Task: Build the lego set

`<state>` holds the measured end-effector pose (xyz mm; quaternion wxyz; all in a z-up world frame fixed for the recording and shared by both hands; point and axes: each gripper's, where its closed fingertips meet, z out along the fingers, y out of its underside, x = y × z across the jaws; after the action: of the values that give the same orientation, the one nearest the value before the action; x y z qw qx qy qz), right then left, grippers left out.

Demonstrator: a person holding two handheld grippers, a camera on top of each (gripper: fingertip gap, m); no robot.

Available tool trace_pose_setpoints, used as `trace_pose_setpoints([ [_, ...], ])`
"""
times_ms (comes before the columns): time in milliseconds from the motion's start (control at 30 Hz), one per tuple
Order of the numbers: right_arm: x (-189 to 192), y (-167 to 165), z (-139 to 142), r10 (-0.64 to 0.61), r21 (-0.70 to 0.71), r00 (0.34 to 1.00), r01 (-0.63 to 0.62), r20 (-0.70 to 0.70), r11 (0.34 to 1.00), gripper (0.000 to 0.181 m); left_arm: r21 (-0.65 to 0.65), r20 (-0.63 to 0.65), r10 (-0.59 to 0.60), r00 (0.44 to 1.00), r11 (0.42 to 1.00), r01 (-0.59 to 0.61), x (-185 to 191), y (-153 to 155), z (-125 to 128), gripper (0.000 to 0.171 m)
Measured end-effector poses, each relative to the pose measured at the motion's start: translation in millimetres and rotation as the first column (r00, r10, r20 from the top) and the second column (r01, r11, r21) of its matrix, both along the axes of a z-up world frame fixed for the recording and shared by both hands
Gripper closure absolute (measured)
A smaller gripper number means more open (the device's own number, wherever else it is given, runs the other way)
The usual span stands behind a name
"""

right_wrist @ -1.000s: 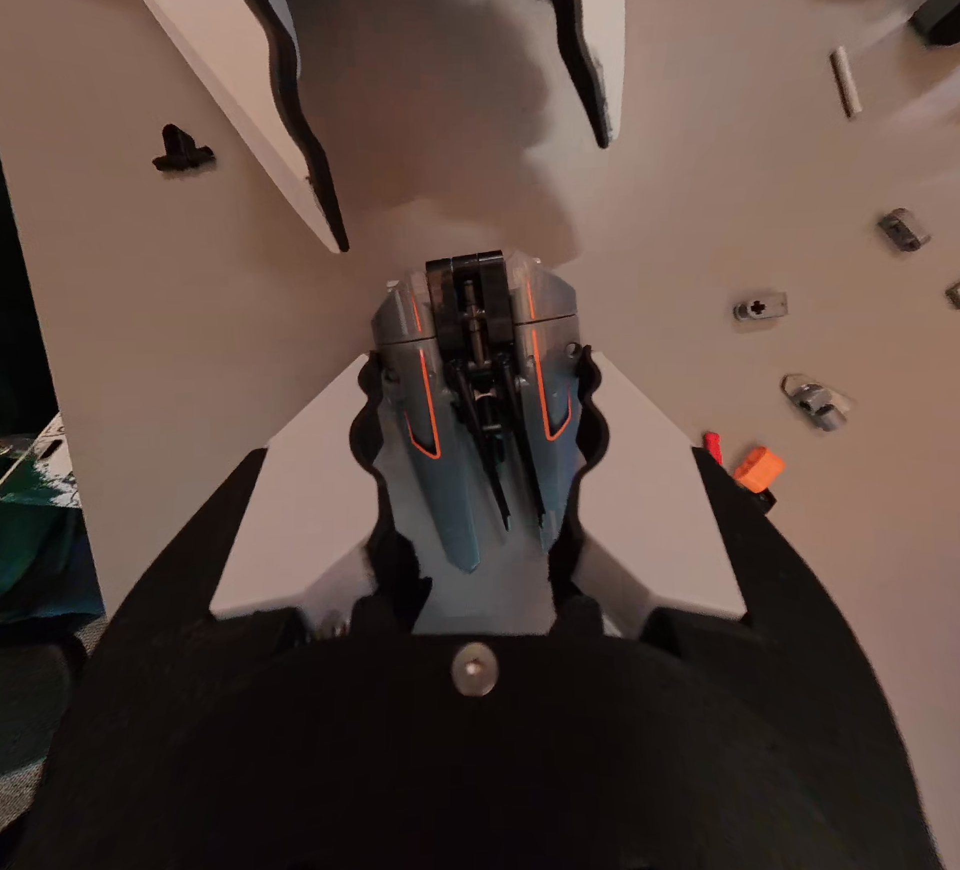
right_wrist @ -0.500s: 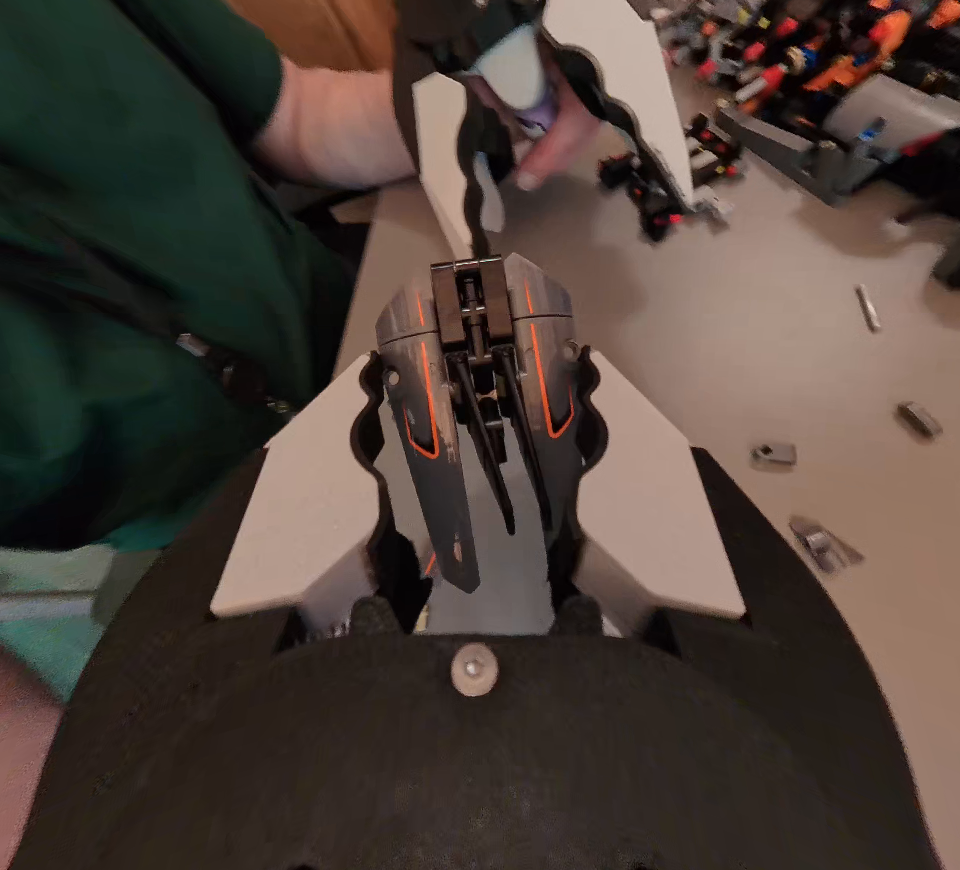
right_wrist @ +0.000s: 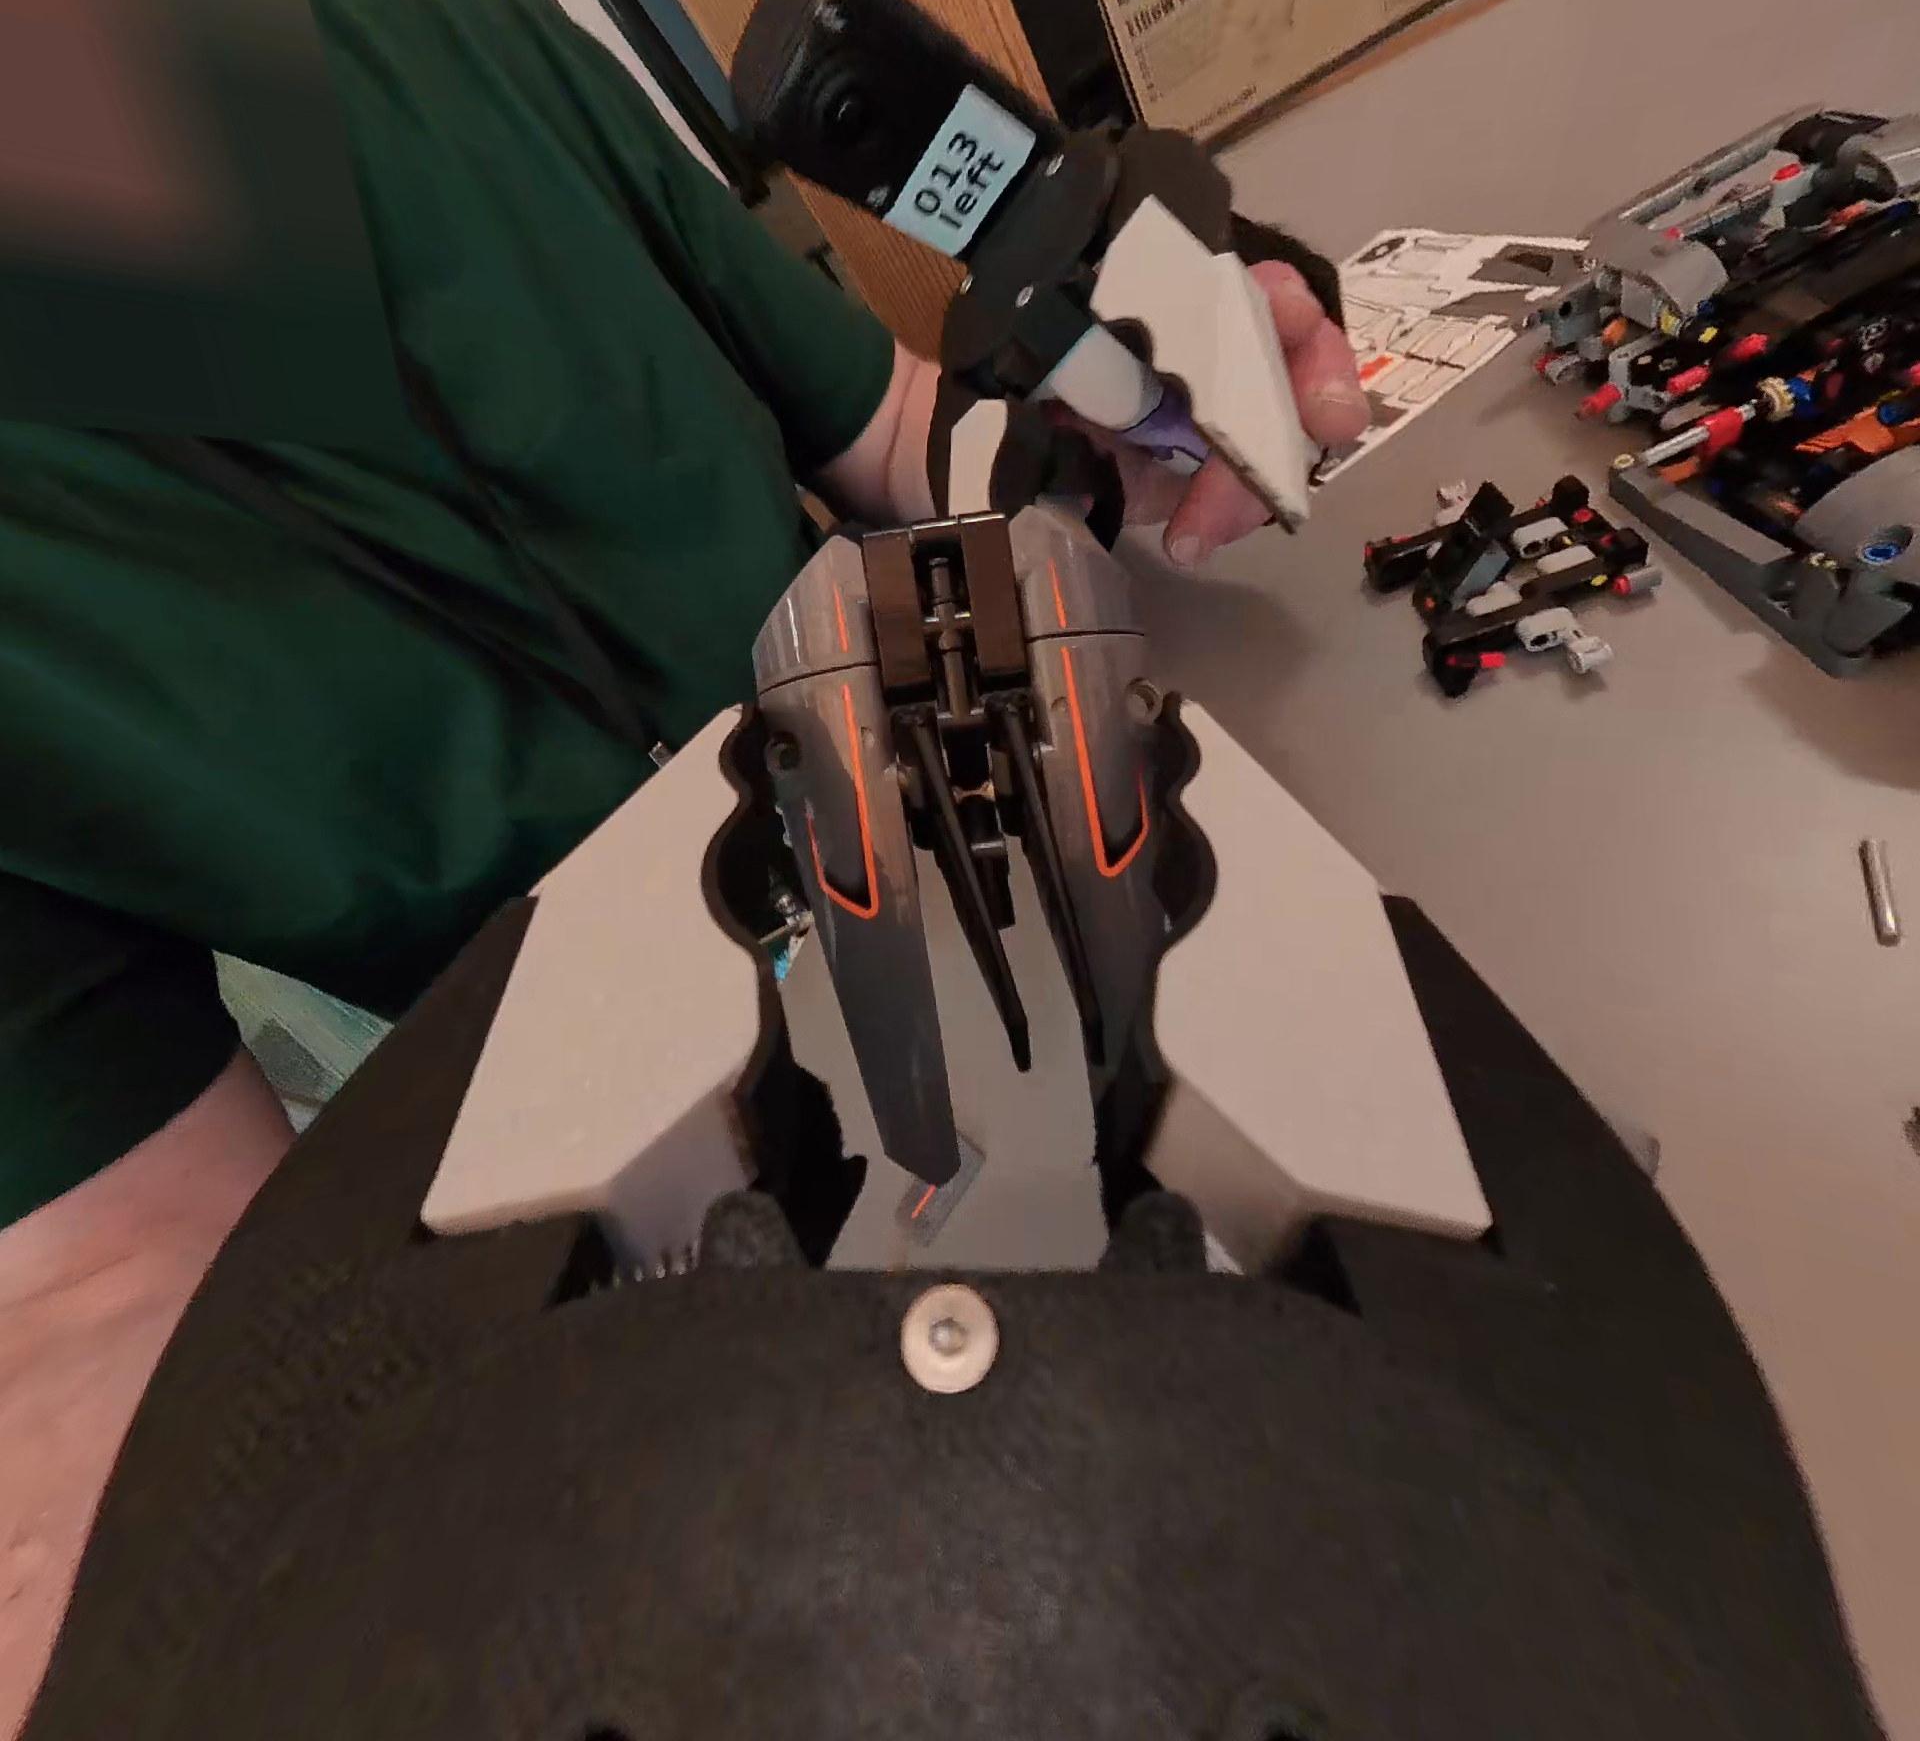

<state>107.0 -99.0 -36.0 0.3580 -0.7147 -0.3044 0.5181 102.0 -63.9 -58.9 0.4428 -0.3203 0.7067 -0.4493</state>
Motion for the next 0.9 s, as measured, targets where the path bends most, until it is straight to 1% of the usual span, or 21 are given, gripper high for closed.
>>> trace_pose_setpoints([
  [133, -4.2, 5.3, -1.7, 0.012, 0.003, 0.999, -0.012, -0.051, 1.000, 0.108, 0.070, 0.070, 0.029, 0.997, 0.997, -0.034, -1.3, -5.2, 9.4, 0.110],
  [267, -11.2, 11.6, -4.7, 0.018, -0.006, 0.999, -0.019, -0.041, 1.000, 0.108, 0.133, 0.139, 0.071, 0.988, 0.987, -0.090, -3.1, -2.8, 18.7, 0.116],
  [400, -16.4, 18.2, -5.5, 0.026, -0.031, 0.998, -0.028, -0.062, 0.999, 0.108, 0.237, 0.223, 0.102, 0.970, 0.959, -0.155, -7.6, -2.2, 29.4, 0.134],
  [467, -18.9, 21.6, -7.6, 0.028, -0.045, 0.997, -0.031, -0.071, 0.998, 0.108, 0.281, 0.244, 0.122, 0.962, 0.941, -0.190, -8.0, -0.3, 31.1, 0.144],
  [533, -21.0, 23.5, -8.2, 0.029, -0.046, 0.996, -0.033, -0.084, 0.998, 0.108, 0.312, 0.255, 0.136, 0.957, 0.926, -0.214, -8.7, 1.6, 31.8, 0.149],
  [633, -21.3, 25.4, -7.6, 0.026, -0.049, 0.994, -0.032, -0.110, 0.998, 0.108, 0.340, 0.262, 0.147, 0.954, 0.911, -0.234, -9.0, 3.6, 31.7, 0.150],
  [733, -20.7, 25.3, -8.4, 0.028, -0.062, 0.994, -0.035, -0.108, 0.997, 0.108, 0.367, 0.262, 0.152, 0.953, 0.898, -0.245, -8.8, 4.1, 30.4, 0.150],
  [900, -19.7, 20.7, -14.5, 0.062, -0.104, 0.997, -0.066, -0.037, 0.992, 0.108, 0.399, 0.234, 0.130, 0.963, 0.891, -0.218, -7.9, 1.1, 24.7, 0.150],
])
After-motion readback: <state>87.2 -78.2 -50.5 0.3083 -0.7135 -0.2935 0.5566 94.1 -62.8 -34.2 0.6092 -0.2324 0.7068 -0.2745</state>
